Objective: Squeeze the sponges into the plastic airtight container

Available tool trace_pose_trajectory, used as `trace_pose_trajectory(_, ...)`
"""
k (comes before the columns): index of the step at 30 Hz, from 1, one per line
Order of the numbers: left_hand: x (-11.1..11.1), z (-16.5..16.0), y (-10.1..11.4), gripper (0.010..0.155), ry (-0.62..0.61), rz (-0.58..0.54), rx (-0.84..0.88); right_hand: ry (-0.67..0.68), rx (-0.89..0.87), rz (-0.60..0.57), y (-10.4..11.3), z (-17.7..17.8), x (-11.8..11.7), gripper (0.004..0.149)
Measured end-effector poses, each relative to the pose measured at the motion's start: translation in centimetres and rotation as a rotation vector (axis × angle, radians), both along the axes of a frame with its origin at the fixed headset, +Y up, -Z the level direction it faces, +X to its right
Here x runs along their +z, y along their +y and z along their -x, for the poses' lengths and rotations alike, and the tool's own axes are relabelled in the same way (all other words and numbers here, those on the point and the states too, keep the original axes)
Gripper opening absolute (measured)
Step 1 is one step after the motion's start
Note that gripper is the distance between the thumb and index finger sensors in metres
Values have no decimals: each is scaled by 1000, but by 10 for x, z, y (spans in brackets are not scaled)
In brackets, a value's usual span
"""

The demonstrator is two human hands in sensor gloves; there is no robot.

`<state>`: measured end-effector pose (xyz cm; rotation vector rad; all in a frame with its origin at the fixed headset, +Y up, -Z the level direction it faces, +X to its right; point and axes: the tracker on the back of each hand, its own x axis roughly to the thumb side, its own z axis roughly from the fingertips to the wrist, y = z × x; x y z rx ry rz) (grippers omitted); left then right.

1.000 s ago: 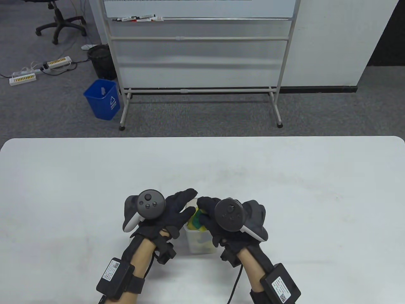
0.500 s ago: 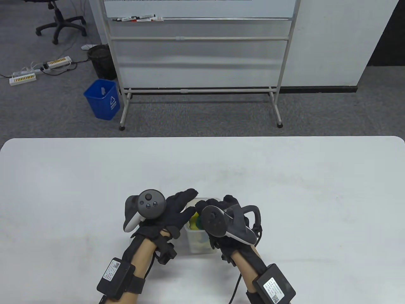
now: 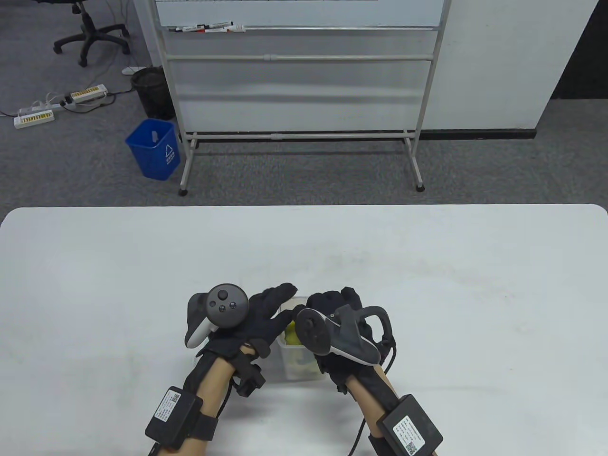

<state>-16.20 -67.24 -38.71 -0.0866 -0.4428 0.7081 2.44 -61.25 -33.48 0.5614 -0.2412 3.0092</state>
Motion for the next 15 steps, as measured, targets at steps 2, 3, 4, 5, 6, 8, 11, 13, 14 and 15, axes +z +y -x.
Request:
trace_pose_trajectory(2,0,-1,0,66,1,1,-1,12,-4,32,1,0,-1,44)
trace_pose_trajectory(3,0,-1,0,66,0,2,-1,17,-14,34,0,-1,-1,44)
trace_pose_trajectory(4,0,-1,0,66,2,1,1,22,-30,36,0,-2,-3,43)
trace_pose_trajectory(5,0,-1,0,66,4,1,1,26,-49,45,-1,-4,-5,43)
trace_pose_trajectory(6,0,-1,0,66,5,0,0,34,-68,54,-2,-6,-6,43)
trace_pose_trajectory(8,0,-1,-1,66,7,-2,0,51,-110,82,-3,-10,-10,42)
trace_pose_trajectory(11,1,-2,-1,66,15,-10,-4,65,-142,98,-4,-13,-14,42)
trace_pose_trajectory(13,1,-3,-1,66,17,-14,-10,70,-119,86,-3,-13,-14,43)
trace_pose_trajectory(14,1,-3,-1,66,18,-15,-9,70,-111,89,-3,-12,-13,45)
trace_pose_trajectory(15,1,-3,-1,66,20,-15,-7,71,-105,89,-3,-11,-13,46)
